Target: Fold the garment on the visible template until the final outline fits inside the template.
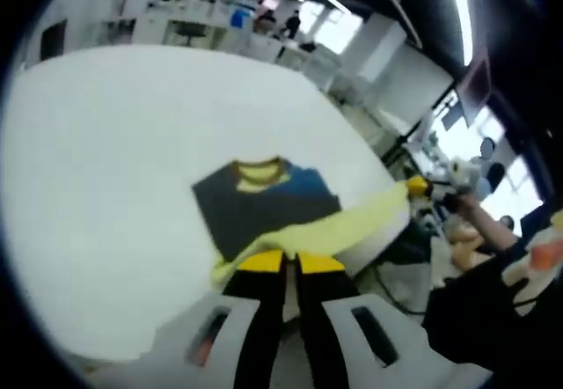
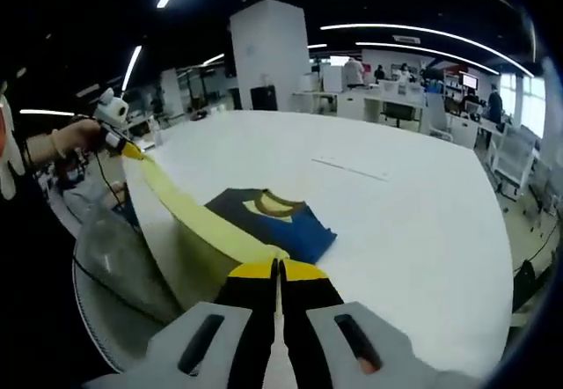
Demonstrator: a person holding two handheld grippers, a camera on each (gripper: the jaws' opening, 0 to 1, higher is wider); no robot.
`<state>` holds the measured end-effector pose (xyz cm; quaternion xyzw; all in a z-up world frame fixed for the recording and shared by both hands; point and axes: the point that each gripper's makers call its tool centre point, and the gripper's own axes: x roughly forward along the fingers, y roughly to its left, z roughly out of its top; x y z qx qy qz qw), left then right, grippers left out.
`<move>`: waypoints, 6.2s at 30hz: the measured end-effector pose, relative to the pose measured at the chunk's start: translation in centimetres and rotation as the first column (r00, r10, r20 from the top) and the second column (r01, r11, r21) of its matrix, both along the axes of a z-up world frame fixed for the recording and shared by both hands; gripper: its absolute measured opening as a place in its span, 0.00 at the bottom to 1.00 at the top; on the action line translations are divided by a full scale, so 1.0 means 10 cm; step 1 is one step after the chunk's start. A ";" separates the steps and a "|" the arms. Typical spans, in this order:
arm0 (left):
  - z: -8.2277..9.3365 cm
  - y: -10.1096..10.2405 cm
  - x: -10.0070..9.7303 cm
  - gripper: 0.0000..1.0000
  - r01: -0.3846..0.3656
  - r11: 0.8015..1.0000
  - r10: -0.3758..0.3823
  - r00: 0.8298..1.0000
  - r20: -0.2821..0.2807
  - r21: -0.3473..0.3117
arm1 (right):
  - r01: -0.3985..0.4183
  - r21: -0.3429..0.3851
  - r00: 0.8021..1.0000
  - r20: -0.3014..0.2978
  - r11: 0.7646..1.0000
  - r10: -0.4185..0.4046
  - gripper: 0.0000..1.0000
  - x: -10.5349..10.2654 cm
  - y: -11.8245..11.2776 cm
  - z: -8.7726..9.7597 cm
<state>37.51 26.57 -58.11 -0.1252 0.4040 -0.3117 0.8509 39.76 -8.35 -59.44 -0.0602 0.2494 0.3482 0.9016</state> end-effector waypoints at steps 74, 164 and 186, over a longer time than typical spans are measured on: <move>-1.22 0.23 1.64 0.00 -0.056 0.998 0.064 0.975 -0.213 0.041 | -0.025 -0.049 0.978 -0.206 0.998 0.014 0.01 1.72 0.16 -1.17; -1.20 0.32 1.30 0.33 -0.025 0.984 0.045 0.993 -0.111 0.176 | 0.070 -0.084 0.983 -0.163 0.994 -0.083 0.32 1.48 -0.03 -0.98; -0.55 0.15 0.17 0.61 -0.022 0.989 0.022 1.000 0.001 0.146 | 0.147 0.068 0.979 -0.151 0.987 -0.136 0.61 0.35 0.03 -0.24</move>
